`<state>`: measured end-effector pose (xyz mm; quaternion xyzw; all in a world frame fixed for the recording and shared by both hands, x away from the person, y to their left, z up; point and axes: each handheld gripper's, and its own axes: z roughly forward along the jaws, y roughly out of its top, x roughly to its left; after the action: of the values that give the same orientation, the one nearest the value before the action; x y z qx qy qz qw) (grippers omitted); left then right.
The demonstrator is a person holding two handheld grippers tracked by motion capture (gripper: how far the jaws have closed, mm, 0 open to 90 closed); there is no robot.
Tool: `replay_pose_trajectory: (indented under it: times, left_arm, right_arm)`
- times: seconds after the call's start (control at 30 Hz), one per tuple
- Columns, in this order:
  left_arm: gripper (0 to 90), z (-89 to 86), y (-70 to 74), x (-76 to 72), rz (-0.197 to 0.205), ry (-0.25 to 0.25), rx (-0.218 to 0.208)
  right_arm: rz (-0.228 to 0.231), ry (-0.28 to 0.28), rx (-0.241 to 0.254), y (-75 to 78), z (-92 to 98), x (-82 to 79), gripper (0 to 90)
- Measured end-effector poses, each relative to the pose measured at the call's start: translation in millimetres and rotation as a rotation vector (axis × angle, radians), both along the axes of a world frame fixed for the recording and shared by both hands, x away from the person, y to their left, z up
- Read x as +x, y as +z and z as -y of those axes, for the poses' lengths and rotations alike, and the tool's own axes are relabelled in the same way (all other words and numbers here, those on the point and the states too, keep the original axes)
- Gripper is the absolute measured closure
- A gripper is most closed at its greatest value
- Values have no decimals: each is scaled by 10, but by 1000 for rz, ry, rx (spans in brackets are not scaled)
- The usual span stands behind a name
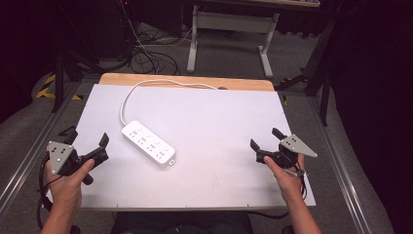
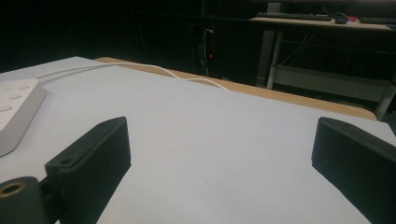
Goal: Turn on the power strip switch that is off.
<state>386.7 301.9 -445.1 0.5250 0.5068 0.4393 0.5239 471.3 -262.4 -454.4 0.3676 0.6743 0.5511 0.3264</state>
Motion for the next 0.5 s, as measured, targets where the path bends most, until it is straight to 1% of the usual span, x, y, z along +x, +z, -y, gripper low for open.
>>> replay_pose_trajectory:
  times: [0.1,0.13,0.2,0.27,0.4,0.5]
  left_arm:
    - [67,-7,-1,2,-1,10,-5]
    - [91,-11,0,2,-2,10,-3]
    - [99,-19,0,6,-6,13,-3]
    - [137,-24,0,9,-13,14,-6]
    - [167,-38,1,12,-21,9,-12]
    - [221,-42,4,11,-23,7,-13]
  right_arm:
    - [3,1,0,3,3,-2,53]
    - [2,0,0,2,2,-3,53]
    - [1,1,1,-1,-2,0,53]
    - [0,-1,1,-1,-3,0,53]
    - [-2,-1,-3,-5,-5,4,53]
    - [-3,-2,-7,-11,-11,4,55]
